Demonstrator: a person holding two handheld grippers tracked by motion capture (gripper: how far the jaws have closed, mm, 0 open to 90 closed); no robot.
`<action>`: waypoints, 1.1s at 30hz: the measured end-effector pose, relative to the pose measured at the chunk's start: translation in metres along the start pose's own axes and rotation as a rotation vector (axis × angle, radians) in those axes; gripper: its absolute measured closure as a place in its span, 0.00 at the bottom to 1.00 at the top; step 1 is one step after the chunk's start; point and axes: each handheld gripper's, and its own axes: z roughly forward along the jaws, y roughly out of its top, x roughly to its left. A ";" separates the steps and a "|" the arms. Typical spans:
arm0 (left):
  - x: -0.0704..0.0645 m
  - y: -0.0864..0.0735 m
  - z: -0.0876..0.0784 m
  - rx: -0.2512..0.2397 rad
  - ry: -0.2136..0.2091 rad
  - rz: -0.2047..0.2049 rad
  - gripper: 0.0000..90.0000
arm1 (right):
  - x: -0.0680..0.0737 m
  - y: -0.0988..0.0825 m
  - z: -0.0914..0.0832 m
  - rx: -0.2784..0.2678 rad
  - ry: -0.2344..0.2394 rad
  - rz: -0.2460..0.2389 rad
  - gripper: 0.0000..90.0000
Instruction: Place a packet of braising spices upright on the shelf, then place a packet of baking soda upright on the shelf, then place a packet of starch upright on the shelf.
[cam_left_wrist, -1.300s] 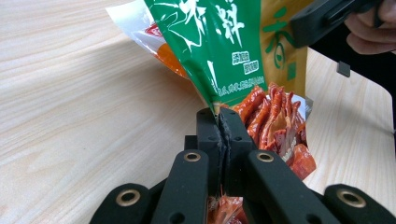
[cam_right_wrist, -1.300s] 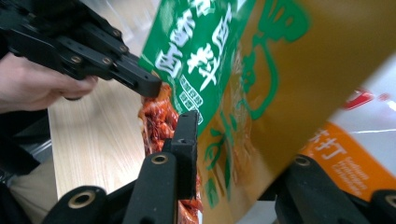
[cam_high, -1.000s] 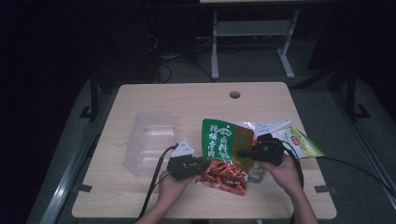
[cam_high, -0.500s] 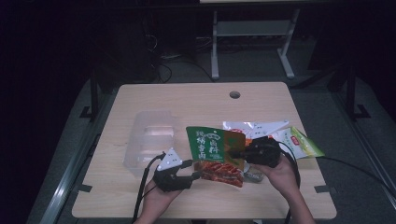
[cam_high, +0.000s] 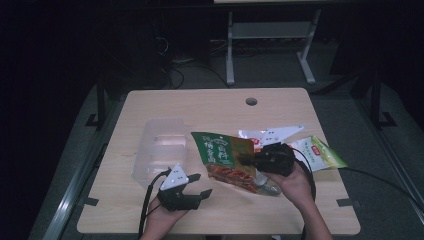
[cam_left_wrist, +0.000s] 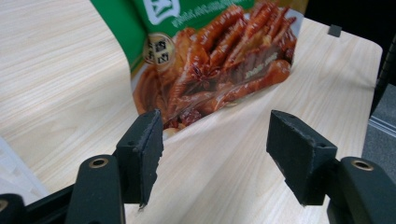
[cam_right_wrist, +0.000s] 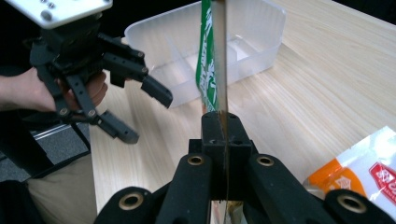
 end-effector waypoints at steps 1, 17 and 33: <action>-0.001 0.000 0.000 0.002 -0.004 0.004 0.39 | 0.000 0.003 0.000 0.002 -0.005 -0.002 0.99; -0.004 -0.001 0.003 -0.001 -0.036 0.039 0.34 | -0.016 0.034 -0.004 -0.024 -0.026 0.050 0.99; -0.007 -0.001 0.005 0.005 -0.036 0.070 0.34 | -0.020 0.041 0.000 -0.030 -0.031 0.043 0.99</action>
